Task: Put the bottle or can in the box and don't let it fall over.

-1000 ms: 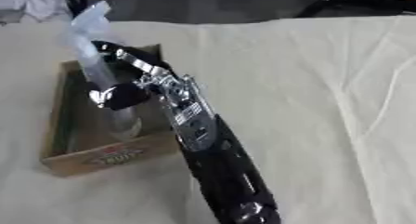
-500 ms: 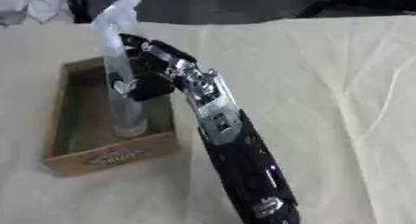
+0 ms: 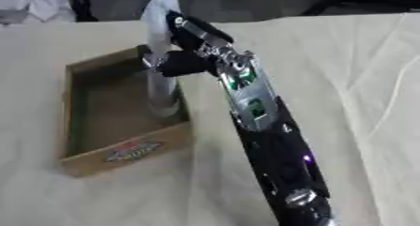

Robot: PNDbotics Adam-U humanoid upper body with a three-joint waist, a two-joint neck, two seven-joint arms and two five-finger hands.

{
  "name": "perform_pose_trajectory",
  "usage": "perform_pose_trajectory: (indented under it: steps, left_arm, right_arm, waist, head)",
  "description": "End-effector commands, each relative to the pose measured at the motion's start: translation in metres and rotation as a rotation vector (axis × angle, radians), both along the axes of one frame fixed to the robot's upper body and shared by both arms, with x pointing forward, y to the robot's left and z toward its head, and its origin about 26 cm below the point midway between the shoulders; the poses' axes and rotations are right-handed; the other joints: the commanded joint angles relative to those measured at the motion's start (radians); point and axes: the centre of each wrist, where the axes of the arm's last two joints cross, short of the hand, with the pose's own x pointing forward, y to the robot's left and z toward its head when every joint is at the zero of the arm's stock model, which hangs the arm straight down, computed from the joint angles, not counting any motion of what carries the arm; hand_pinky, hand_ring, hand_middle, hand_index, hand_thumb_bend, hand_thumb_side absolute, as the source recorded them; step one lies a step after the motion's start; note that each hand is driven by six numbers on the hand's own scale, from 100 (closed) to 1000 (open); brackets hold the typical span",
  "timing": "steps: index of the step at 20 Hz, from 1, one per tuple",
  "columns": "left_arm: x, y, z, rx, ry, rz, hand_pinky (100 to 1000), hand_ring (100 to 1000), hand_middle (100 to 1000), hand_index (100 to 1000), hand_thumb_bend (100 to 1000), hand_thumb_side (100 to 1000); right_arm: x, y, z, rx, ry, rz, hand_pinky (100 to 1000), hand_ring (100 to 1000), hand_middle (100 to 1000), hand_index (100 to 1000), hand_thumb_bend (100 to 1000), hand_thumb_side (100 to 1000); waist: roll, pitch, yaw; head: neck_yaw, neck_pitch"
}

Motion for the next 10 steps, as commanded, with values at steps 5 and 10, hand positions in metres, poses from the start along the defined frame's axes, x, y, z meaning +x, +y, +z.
perform_pose_trajectory:
  steps: [5,10]
  left_arm:
    - [-0.001,0.006,0.01,0.024,-0.024,0.013,1000,1000,835,834,100,100]
    - [-0.002,0.006,0.01,0.025,-0.024,0.016,1000,1000,835,834,100,100]
  right_arm:
    - [0.005,-0.002,-0.002,-0.1,0.011,0.03,1000,1000,1000,1000,250,100]
    - [0.004,-0.01,0.004,-0.067,0.009,-0.012,1000,1000,1000,1000,204,100]
  waist:
    - [0.001,-0.023,0.002]
    - [-0.001,-0.027,0.0]
  head:
    - [0.003,-0.001]
    - [0.007,-0.001]
